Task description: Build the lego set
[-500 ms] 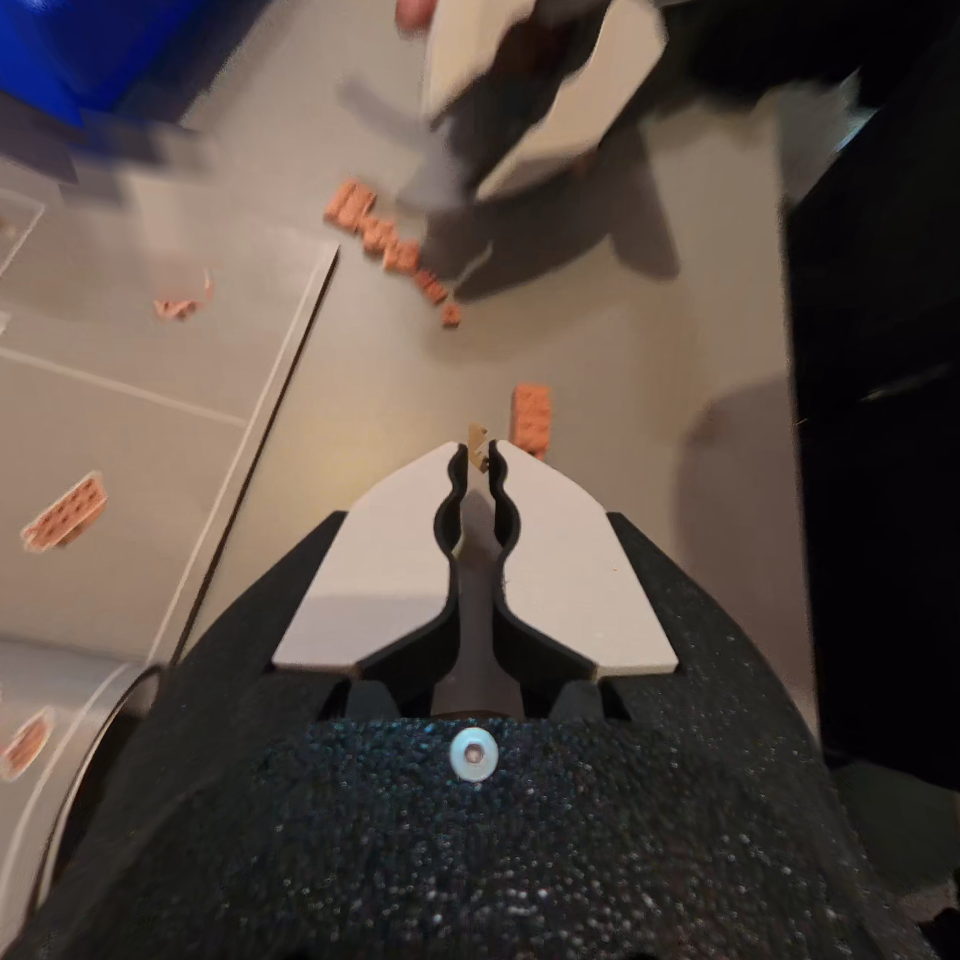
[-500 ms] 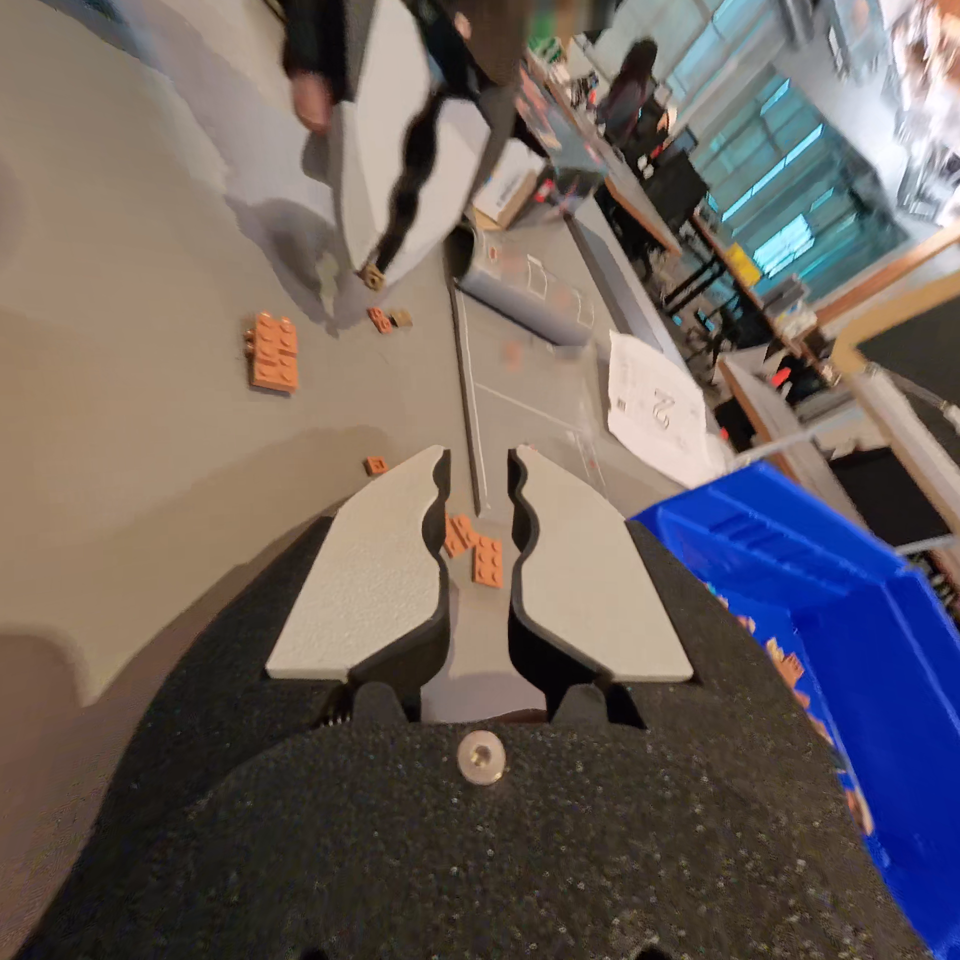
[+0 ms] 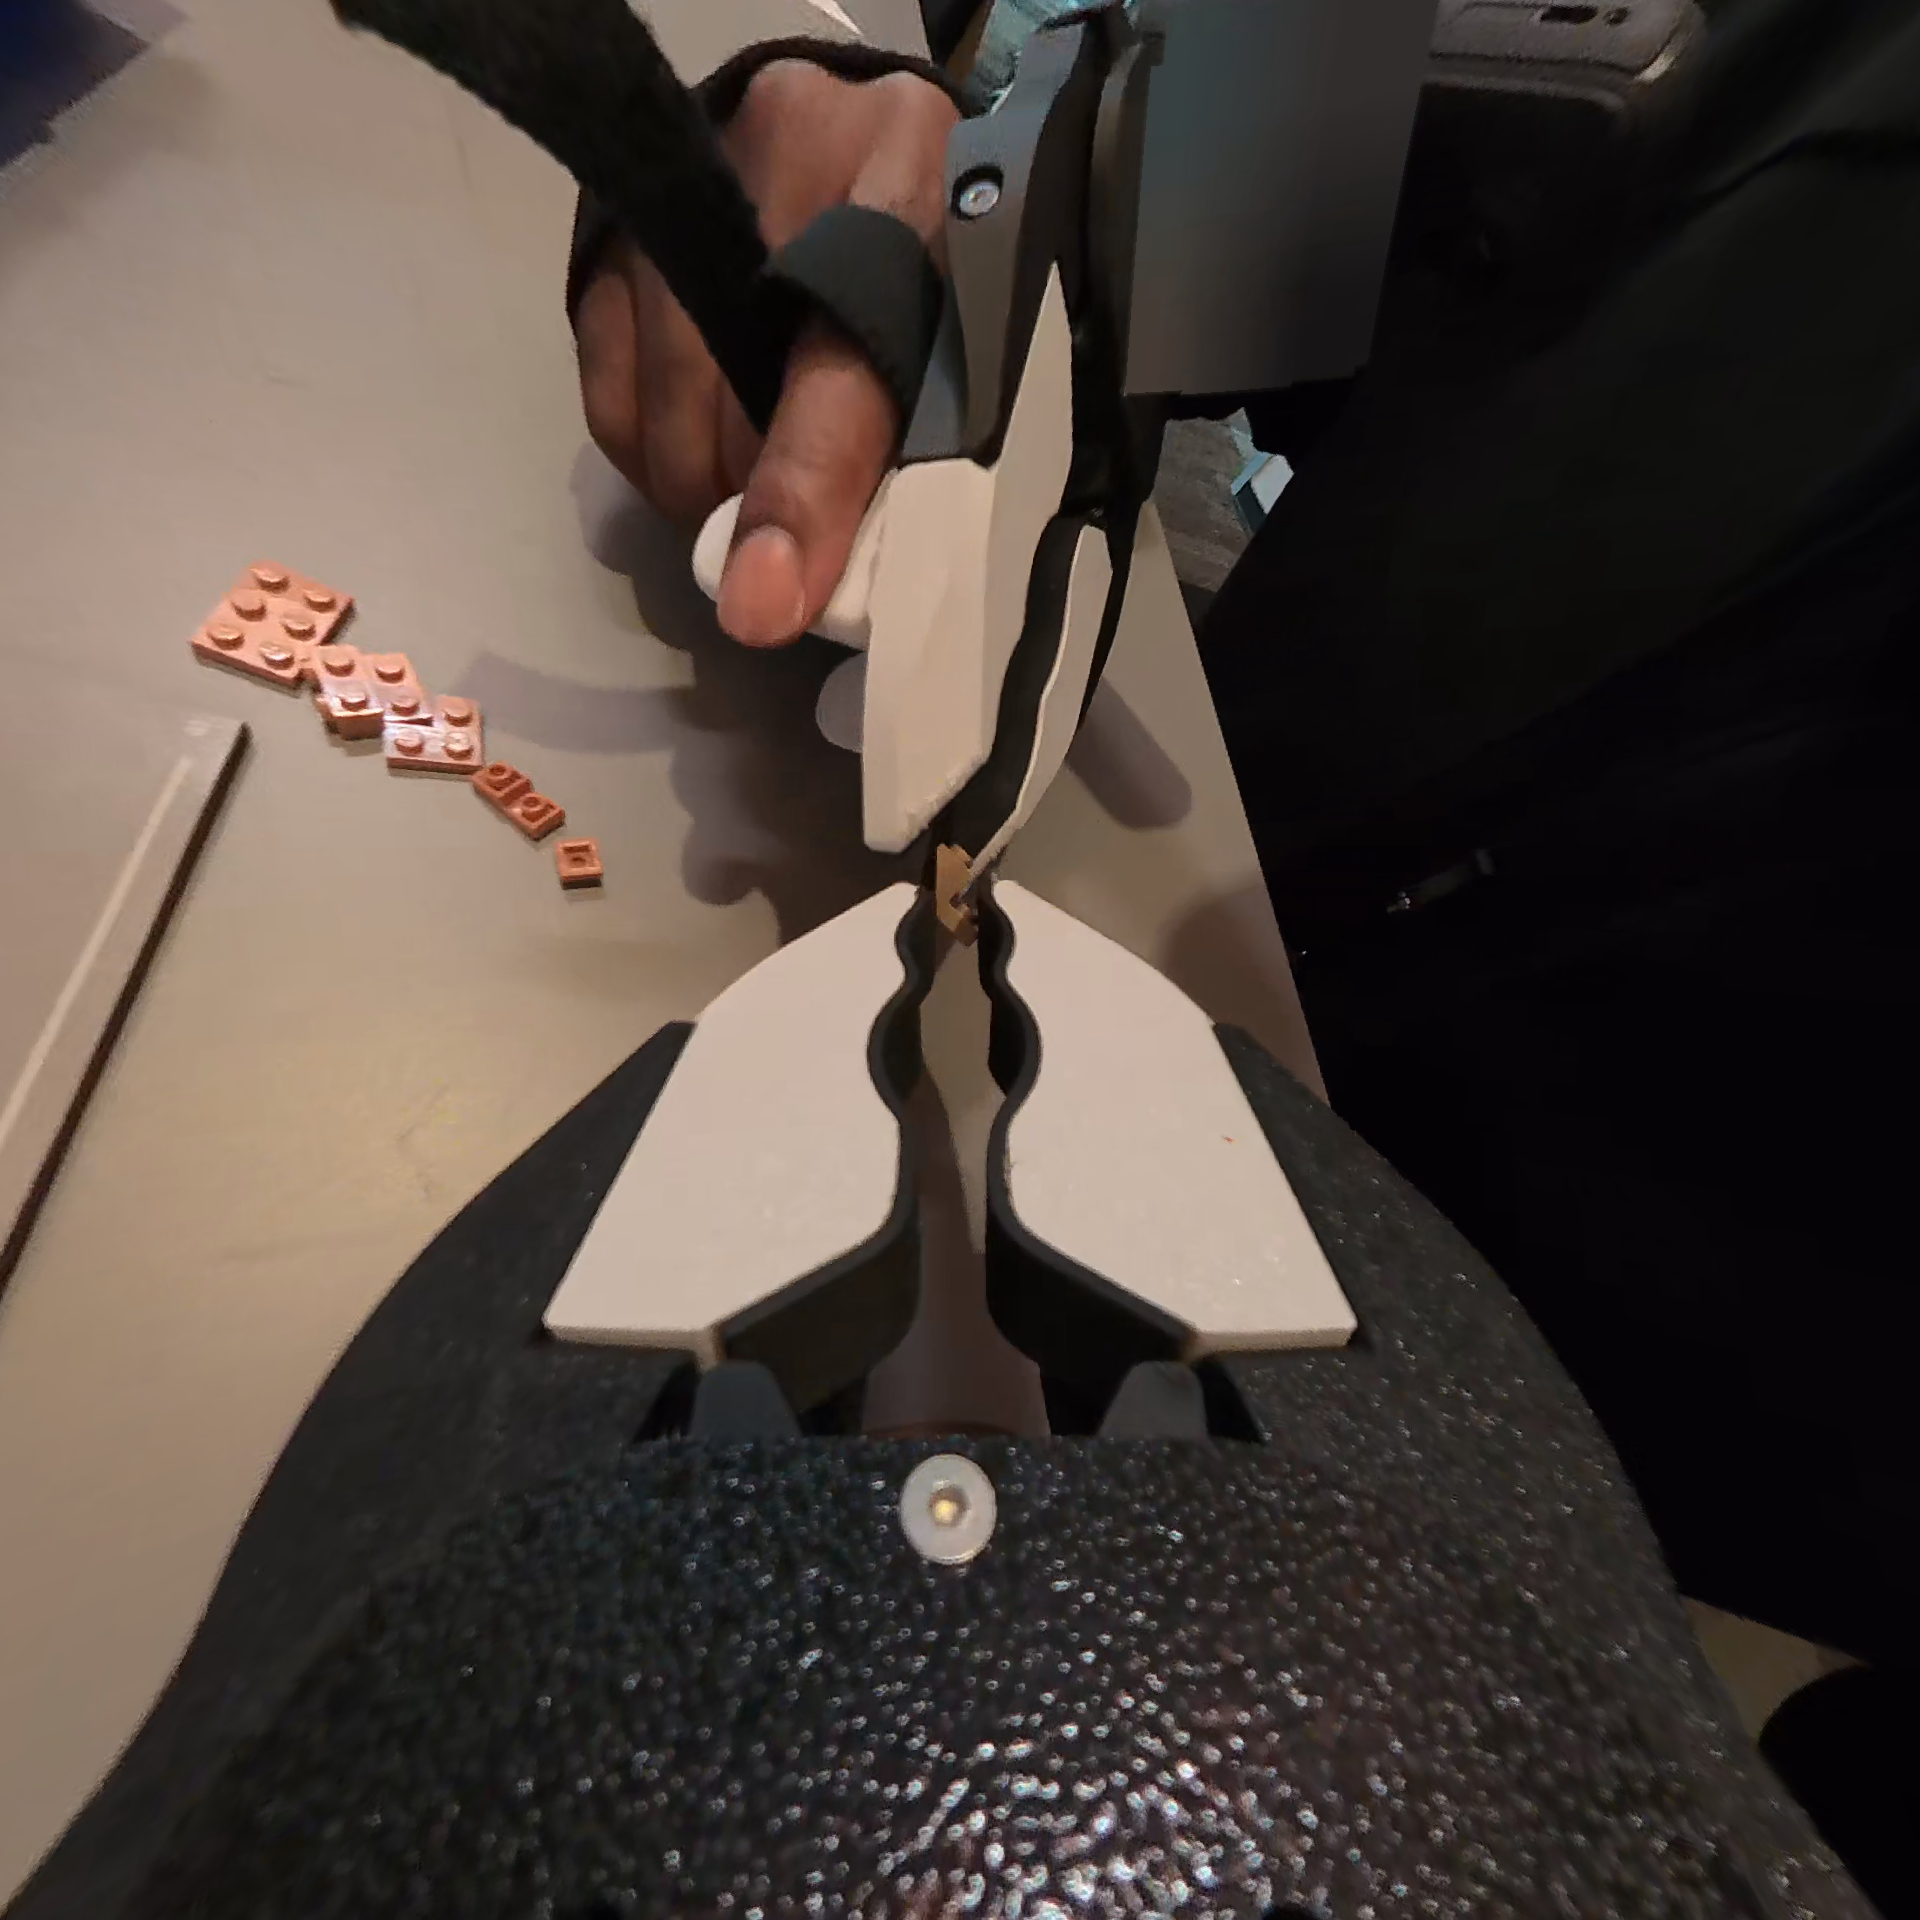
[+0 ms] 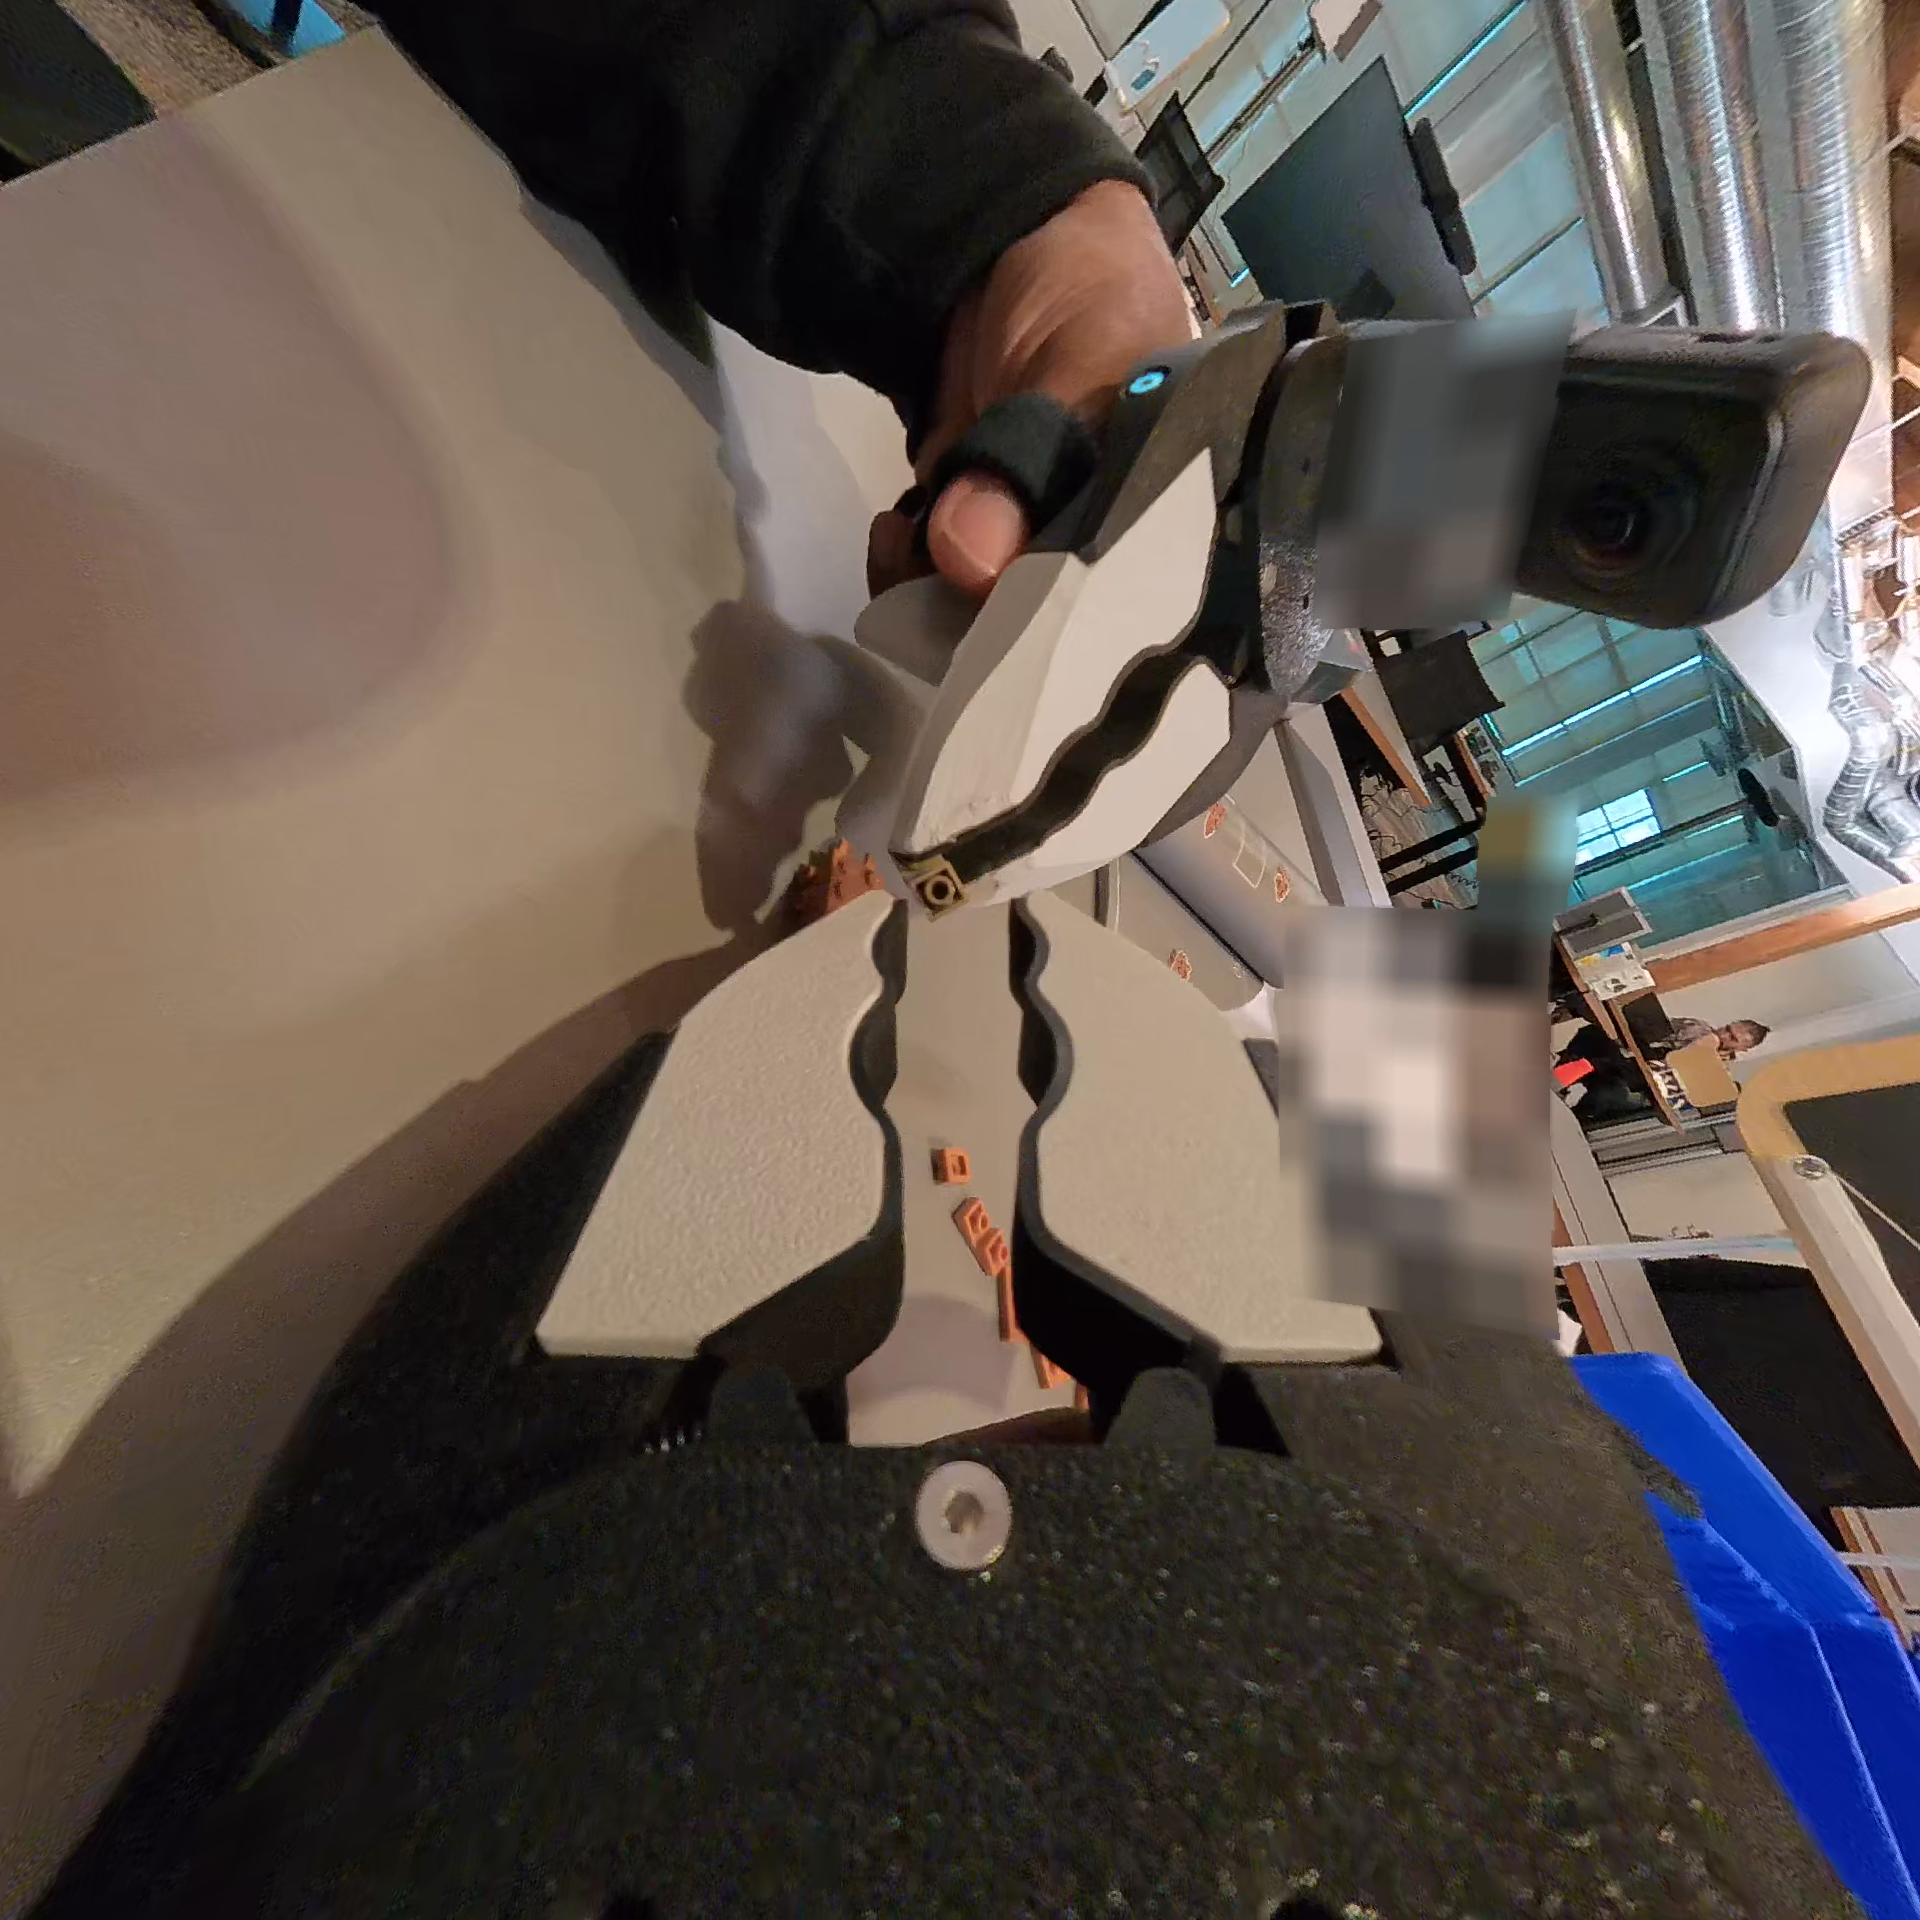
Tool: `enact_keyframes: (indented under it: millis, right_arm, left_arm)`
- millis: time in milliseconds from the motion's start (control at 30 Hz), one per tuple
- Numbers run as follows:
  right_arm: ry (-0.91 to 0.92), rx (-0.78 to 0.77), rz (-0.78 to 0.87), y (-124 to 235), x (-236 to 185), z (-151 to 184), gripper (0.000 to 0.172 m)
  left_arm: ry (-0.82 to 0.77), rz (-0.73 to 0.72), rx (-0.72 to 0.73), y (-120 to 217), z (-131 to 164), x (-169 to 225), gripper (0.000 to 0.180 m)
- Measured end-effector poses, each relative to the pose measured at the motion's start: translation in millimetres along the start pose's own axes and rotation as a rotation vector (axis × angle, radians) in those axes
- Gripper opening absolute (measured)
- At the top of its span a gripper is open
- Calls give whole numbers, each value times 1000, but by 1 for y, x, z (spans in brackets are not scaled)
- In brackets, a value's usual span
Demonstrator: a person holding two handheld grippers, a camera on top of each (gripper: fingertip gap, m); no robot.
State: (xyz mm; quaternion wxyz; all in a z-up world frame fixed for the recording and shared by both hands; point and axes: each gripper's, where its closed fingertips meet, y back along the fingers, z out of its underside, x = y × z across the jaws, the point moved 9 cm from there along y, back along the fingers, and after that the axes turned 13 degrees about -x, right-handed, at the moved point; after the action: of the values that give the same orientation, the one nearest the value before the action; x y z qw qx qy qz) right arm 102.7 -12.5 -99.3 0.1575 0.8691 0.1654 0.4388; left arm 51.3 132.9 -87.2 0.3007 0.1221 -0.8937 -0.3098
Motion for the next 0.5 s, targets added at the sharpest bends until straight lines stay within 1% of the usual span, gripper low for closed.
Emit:
enact_keyframes:
  millis: [100,267,500]
  right_arm:
    - [11,9,-9,1,-1,-1,10]
    - [-2,12,-29,2,0,0,8]
    - [-70,-23,-51,1,3,2,8]
  left_arm:
    - [11,19,15,0,0,-1,7]
    - [19,18,25,0,1,-2,7]
    - [10,-37,17,6,3,-2,11]
